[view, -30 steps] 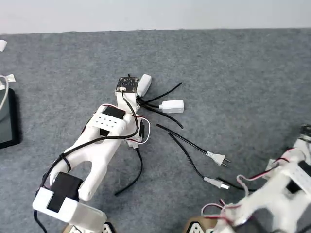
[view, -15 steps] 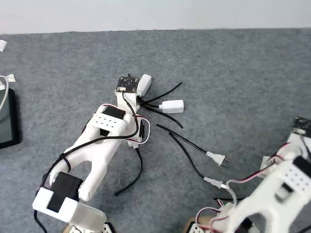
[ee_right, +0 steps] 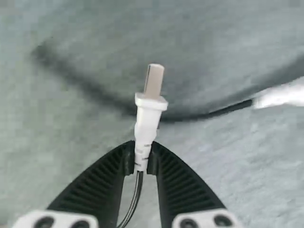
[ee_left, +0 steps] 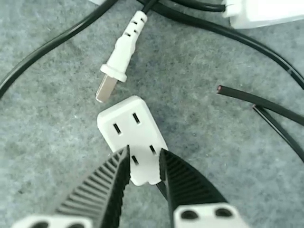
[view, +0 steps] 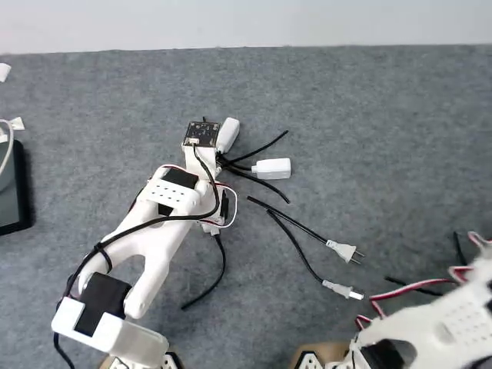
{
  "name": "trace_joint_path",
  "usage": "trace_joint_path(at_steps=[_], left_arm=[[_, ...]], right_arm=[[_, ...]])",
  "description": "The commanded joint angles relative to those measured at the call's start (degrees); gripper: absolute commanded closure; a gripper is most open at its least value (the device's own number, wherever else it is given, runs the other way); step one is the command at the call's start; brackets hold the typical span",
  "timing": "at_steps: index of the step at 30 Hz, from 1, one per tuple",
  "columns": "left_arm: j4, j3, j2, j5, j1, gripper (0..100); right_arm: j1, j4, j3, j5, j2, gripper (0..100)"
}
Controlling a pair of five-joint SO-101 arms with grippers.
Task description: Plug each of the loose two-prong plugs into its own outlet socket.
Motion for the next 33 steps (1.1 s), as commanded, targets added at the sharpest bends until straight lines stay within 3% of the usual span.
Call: trace_joint_path(at_steps=[1, 4, 8, 14, 19, 24, 26, 29, 33], left_arm=[[1.93, 2.51, 2.99, -0.53, -1.05, 98], [1.93, 2.51, 2.99, -0.62, -1.05, 98], [1.93, 2.51, 2.99, -0.62, -1.05, 98], [1.85, 2.51, 2.99, -0.62, -0.79, 98], [1.85, 2.51, 2.99, -0.62, -0.97, 98], [1.85, 2.51, 2.99, -0.62, -1.05, 98], [1.85, 2.51, 2.99, -0.62, -1.05, 98], [1.85, 2.51, 2.99, -0.62, -1.05, 98], [1.85, 2.51, 2.99, -0.62, -1.05, 98]], right_arm=[[6.73, -1.45, -10.11, -0.70, 3.47, 98.9], [11.65, -4.88, -10.90, 0.44, 3.91, 98.6], [16.40, -4.18, -10.73, 12.48, 3.91, 90.2], [16.48, -0.66, -10.90, 27.34, 0.13, 74.5], [13.85, -0.13, -9.14, 36.84, -11.47, 78.8], [12.09, 0.31, 0.35, 47.47, -25.63, 93.1], [11.65, 0.22, 6.77, 57.41, -31.60, 93.2], [12.70, -2.33, 19.60, 81.85, -40.13, 93.1], [14.20, -16.13, 40.62, 111.30, -49.10, 92.6]])
